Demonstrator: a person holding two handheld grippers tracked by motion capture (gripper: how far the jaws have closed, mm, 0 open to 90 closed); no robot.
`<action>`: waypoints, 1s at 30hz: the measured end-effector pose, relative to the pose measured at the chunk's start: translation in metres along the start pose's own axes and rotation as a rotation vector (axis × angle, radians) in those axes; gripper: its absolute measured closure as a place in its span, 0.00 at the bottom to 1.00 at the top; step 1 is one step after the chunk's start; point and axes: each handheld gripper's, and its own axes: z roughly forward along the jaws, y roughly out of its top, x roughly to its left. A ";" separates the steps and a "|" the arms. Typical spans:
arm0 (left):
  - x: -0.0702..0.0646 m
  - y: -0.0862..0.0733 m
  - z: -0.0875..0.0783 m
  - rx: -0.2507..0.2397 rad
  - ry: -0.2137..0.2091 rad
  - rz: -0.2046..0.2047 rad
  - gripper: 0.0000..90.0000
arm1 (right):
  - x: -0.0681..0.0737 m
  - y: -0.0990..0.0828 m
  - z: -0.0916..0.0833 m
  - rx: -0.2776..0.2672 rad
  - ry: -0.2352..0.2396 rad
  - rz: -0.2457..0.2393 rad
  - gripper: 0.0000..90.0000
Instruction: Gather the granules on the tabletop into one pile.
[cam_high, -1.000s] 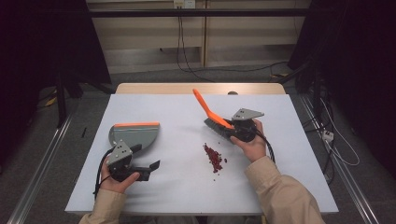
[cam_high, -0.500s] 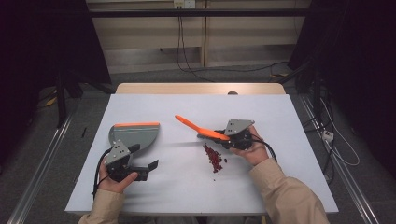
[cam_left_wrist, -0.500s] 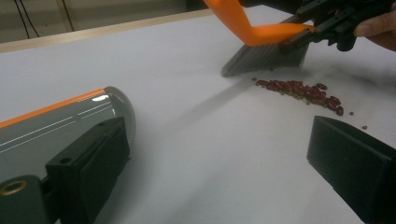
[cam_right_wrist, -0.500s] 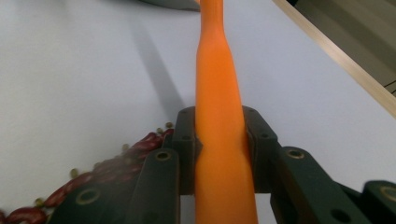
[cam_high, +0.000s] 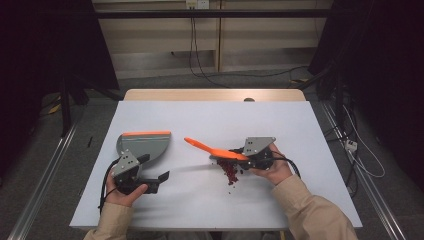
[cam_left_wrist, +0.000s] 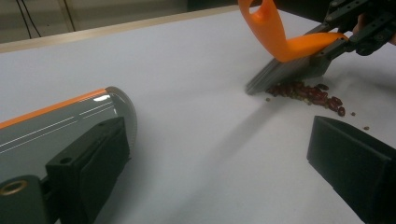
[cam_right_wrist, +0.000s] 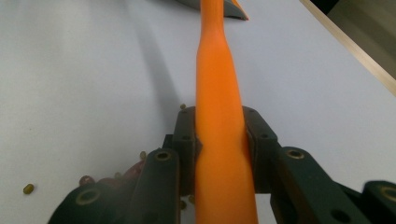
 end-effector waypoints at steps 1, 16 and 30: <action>0.000 0.000 0.000 0.000 0.001 0.000 0.06 | 0.000 0.000 0.000 -0.002 0.006 -0.002 0.79; -0.001 0.000 0.001 0.001 0.001 0.002 0.06 | 0.008 0.001 -0.003 -0.038 0.032 0.021 0.79; -0.001 0.000 0.002 0.004 -0.001 0.000 0.06 | 0.011 0.015 -0.018 -0.124 -0.027 0.157 0.79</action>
